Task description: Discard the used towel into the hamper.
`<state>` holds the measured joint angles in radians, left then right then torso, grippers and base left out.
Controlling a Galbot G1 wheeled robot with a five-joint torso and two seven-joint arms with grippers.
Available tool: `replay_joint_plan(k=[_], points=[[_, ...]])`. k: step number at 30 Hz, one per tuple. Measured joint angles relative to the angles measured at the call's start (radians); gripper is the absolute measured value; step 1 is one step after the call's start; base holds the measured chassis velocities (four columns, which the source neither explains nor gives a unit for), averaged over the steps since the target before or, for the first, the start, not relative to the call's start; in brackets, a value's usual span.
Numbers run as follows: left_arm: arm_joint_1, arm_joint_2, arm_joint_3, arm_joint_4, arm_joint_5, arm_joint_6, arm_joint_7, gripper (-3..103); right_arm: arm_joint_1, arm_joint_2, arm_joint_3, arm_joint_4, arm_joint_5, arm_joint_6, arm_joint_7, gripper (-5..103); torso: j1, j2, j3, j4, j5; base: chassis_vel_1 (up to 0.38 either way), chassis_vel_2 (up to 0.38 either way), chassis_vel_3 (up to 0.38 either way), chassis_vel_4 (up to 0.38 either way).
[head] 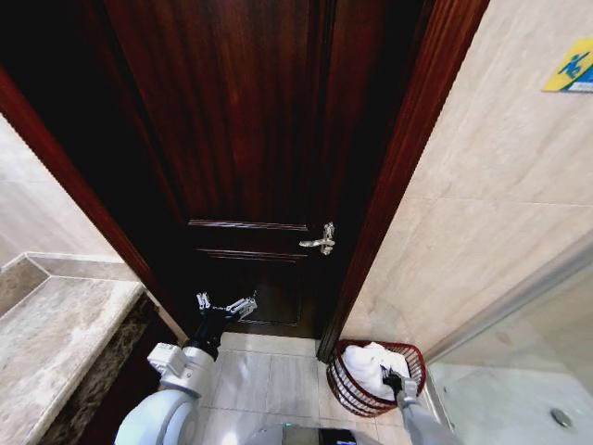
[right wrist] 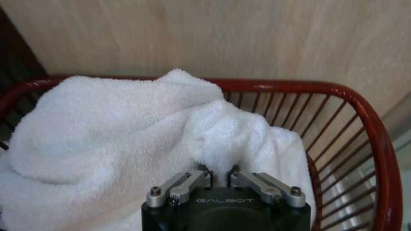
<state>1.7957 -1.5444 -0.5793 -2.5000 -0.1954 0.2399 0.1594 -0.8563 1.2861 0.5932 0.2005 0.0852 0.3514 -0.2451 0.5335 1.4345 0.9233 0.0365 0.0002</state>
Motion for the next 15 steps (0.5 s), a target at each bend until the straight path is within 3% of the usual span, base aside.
replay_joint_plan(k=[5,15], points=[[0.0,0.0,0.0,0.0,0.0,0.0,0.0,100,0.038,0.001,-0.024,-0.027,-0.025,-0.015,0.013,12,0.0,0.0,0.0,-0.0001,-0.0001,0.0,0.0,0.0,0.0],[0.0,0.0,0.0,0.0,0.0,0.0,0.0,100,0.046,0.037,0.004,-0.036,-0.01,-0.133,0.056,12,0.0,0.0,0.0,0.0003,-0.0002,0.0,0.0,0.0,0.0]])
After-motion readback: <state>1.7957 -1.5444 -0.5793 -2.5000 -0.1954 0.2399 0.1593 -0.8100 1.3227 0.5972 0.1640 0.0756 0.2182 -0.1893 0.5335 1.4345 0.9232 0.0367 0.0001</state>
